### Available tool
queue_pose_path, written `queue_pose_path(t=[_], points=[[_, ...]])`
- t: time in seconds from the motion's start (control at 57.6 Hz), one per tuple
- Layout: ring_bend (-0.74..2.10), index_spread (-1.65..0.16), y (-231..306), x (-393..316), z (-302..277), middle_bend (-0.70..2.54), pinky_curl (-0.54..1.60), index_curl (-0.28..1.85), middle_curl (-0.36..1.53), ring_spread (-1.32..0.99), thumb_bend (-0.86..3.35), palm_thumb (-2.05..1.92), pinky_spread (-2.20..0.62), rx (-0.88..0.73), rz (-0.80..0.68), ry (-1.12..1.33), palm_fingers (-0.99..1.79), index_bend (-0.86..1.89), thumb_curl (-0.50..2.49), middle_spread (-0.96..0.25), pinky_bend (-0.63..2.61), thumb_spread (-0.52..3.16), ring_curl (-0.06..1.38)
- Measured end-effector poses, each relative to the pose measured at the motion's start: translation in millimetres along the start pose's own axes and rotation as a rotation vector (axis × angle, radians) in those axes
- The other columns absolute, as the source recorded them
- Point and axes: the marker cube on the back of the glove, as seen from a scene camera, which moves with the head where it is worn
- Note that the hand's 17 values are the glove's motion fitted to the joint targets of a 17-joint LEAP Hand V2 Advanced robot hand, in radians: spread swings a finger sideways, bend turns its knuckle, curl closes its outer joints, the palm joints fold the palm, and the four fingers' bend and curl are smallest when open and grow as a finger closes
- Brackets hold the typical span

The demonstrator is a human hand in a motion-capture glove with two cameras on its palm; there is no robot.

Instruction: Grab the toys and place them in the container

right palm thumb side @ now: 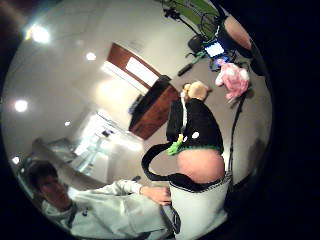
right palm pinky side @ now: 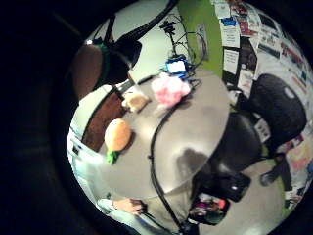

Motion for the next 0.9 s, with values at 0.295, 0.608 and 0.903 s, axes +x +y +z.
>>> queue_pose_path(t=[0.295, 0.608, 0.903], points=[[0.71, -0.21, -134.2, -36.0, 20.4, 0.26, 0.24, 0.1, 0.14, -0.18, 0.15, 0.11, -0.06, -0.274, -0.054, 0.385, 0.48, 0.12, 0.14, -0.04, 0.6, 1.29, 0.22], [0.64, -0.27, -164.4, 12.5, 138.5, 0.2, 0.33, 0.16, 0.22, -0.19, 0.1, 0.04, -0.05, -0.667, 0.204, 0.621, 0.12, 0.14, 0.21, -0.06, 0.82, 1.48, 0.23], [0.9, -0.3, -149.4, 59.0, 204.7, 0.04, 0.39, 0.14, 0.17, -0.1, 0.09, 0.13, -0.02, -0.623, 0.311, 0.655, 0.06, 0.06, 0.26, -0.01, 1.11, 1.43, 0.28]])
